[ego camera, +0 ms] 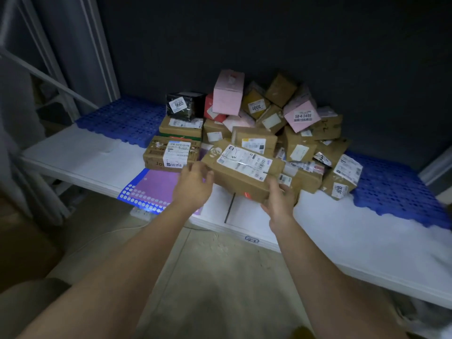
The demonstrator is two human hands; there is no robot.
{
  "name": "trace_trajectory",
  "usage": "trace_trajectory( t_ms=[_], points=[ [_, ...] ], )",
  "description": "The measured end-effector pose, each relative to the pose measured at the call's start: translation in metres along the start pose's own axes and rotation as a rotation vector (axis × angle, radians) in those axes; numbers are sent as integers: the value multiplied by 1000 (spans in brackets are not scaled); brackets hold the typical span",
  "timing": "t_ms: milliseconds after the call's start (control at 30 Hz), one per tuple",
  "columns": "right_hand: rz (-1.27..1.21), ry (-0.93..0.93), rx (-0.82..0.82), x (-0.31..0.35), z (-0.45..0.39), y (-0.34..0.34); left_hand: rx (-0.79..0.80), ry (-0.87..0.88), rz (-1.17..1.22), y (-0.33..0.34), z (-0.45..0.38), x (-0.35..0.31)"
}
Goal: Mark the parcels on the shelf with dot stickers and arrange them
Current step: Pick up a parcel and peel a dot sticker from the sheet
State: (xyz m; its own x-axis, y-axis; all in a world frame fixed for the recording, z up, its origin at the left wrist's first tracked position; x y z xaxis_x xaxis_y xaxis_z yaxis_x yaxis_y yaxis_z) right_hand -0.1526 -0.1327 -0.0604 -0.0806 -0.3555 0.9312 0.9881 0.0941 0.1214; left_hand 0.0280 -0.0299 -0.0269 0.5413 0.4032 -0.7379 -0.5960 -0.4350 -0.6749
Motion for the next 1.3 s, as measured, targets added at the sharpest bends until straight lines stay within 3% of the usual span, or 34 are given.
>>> trace_trajectory(
  t_ms=[200, 300, 400, 567, 700, 1000, 1300],
  points=[
    [131, -190, 86, 20, 46, -28, 146, -203, 564, -5, 22, 1],
    [140, -217, 117, 28, 66, -34, 238, -205, 627, -7, 45, 6],
    [25, -223, 130, 34, 79, -36, 231, -254, 715, -7, 61, 9],
    [-77, -58, 282, 12, 86, -17, 245, -319, 810, 2, 79, 2],
    [-108, 10, 279, -12, 77, 1, 361, -356, 711, 14, 82, 11],
    [336, 119, 310, -34, 20, 22, 396, -301, 484, 25, 35, 58],
    [880, -186, 256, -23, -22, 37, 447, -265, 565, 63, 13, 52]
  ],
)
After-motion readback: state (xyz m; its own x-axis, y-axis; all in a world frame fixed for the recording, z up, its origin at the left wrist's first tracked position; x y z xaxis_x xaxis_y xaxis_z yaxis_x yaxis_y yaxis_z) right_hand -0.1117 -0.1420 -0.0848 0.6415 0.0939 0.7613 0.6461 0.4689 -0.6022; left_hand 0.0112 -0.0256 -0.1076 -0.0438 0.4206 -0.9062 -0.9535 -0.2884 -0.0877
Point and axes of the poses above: each hand's wrist, its own z-axis away from the middle knuckle, its own y-axis out of the palm, x = y × z, the point moved 3 cm from there along -z, towards the middle knuckle, and after that the axes turned 4 degrees about x, right-handed, at the moved point
